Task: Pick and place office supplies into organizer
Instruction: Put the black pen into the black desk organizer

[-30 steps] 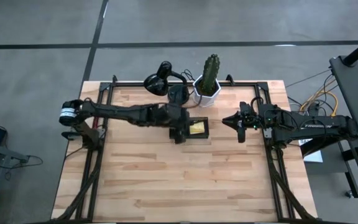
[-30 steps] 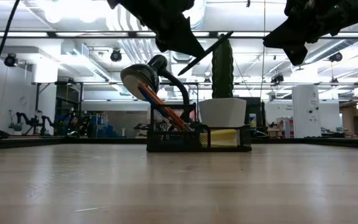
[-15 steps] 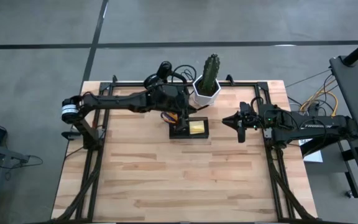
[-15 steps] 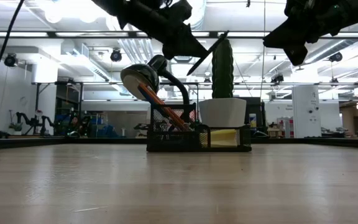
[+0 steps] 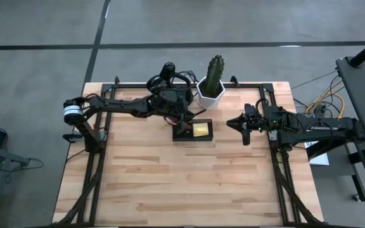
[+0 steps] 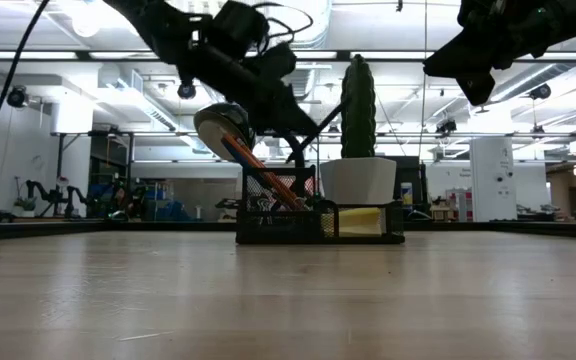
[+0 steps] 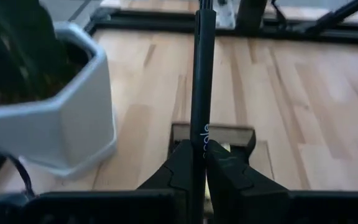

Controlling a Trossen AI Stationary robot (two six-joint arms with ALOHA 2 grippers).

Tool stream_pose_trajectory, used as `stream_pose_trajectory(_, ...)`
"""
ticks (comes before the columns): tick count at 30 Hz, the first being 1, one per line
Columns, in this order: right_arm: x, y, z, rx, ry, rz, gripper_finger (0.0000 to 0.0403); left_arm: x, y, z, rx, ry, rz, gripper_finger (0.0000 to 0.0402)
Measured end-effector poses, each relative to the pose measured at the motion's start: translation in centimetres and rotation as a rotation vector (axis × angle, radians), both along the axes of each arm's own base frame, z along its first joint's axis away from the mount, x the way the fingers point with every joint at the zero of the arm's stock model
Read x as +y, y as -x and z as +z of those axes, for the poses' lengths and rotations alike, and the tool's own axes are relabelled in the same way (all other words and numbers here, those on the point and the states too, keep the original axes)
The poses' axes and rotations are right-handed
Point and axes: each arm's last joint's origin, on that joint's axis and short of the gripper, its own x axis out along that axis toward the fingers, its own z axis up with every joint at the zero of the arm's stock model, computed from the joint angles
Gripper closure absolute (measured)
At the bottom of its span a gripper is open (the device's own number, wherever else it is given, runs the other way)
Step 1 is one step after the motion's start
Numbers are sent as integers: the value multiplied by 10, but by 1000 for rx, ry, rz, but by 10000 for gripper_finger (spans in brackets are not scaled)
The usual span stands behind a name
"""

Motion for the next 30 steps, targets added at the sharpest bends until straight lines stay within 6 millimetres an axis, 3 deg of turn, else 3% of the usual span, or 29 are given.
stream_pose_trajectory(30,0,0,0,-3,-29,-9,365,4,20,-42,-22,-51,53,389)
